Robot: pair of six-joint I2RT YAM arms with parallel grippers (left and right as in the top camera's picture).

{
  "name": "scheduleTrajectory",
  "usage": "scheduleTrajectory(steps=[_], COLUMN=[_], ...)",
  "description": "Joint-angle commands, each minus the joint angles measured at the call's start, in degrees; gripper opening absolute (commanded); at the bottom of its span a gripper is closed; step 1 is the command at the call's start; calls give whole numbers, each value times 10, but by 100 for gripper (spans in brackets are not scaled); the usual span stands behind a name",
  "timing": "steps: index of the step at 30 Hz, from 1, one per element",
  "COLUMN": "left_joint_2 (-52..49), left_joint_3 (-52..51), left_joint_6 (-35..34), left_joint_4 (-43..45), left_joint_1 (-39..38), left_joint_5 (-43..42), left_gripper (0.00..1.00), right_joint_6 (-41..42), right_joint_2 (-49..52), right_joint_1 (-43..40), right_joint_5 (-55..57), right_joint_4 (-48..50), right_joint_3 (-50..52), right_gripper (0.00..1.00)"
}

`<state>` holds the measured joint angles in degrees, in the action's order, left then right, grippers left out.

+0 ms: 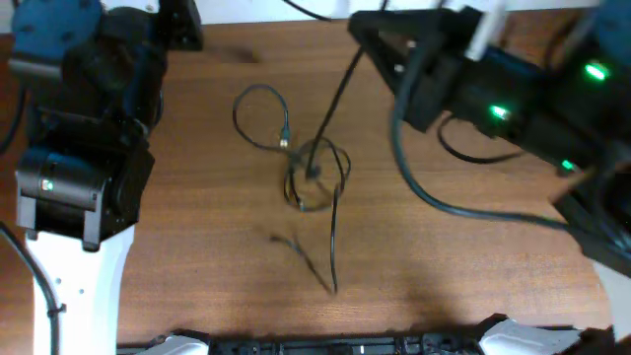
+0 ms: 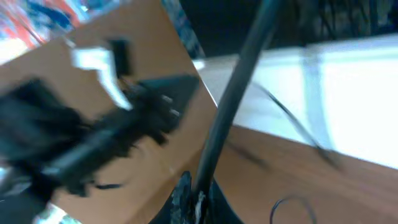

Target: Untangle cables

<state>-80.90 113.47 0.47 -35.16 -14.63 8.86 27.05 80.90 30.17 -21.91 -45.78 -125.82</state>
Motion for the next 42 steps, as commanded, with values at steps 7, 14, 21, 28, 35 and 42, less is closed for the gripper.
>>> scheduleTrajectory(steps=[7,14,21,28,35,42], left_joint_2=[0,-15,-32,-42,-64,-59], left_joint_3=[3,3,2,3,2,3], left_joint_6=[2,5,44,44,44,38], left_joint_4=[-65,-70,-55,-57,-69,-17], left_joint_1=[2,2,1,2,2,2], left_joint_5=[-268,-415,-520,-434,-393,-410], left_gripper=[63,82,98,88,47,0], right_joint_6=[196,397,440,440,440,367], right_joint_2=[70,85,148,159,159,160], right_joint_1=[-11,-20,-20,-9,-9,-10], right_joint_5=[165,136,23,-11,-10,73], right_joint_4=[34,128,84,84,87,28], right_joint_3=[-1,-1,-1,-1,-1,-1], right_gripper=[4,4,4,4,4,14])
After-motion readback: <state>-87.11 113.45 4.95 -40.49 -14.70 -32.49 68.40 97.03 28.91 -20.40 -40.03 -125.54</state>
